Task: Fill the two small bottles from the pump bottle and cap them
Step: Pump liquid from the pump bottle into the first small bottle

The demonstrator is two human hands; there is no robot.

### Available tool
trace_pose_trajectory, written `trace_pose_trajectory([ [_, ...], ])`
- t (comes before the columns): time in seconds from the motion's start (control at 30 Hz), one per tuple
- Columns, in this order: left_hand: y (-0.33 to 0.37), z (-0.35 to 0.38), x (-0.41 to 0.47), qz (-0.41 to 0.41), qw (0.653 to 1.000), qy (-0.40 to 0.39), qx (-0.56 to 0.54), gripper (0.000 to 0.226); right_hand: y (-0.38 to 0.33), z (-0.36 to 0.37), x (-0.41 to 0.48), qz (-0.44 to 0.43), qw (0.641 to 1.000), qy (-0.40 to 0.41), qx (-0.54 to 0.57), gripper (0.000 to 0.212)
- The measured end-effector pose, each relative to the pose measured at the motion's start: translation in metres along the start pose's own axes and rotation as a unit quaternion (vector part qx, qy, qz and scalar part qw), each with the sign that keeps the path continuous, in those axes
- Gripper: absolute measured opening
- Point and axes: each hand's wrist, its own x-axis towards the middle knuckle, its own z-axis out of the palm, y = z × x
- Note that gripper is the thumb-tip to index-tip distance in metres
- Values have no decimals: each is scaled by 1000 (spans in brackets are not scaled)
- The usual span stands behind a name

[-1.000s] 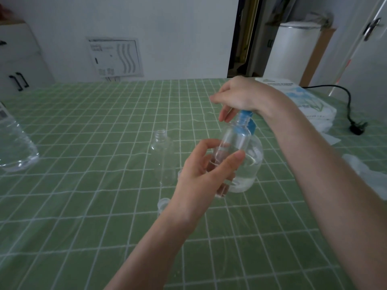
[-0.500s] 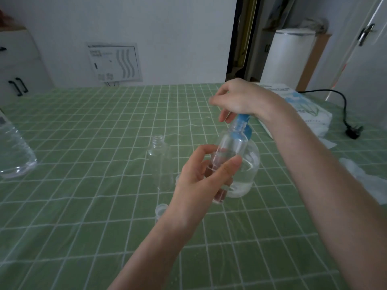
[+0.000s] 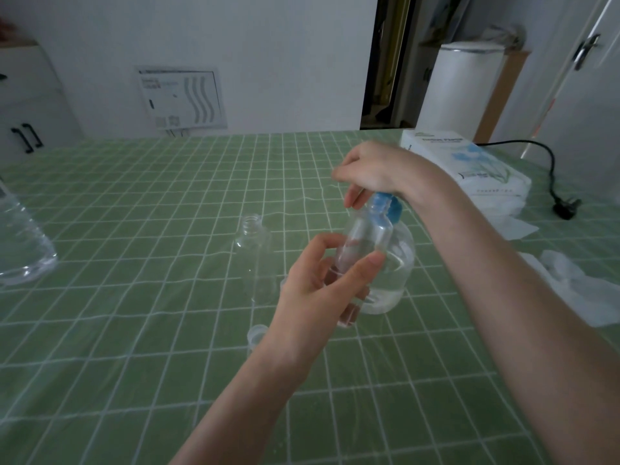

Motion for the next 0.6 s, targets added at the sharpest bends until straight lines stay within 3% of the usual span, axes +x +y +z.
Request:
trace_pose_trajectory([
  [0.27,1,1,2,2,1000,-5,-5,30,-3,-9,-3,-21,999,32,16,41],
  [0.6,0,0,2,2,1000,-3,-2,29,-2,-5,-1,-6,1000,4,-13,38],
])
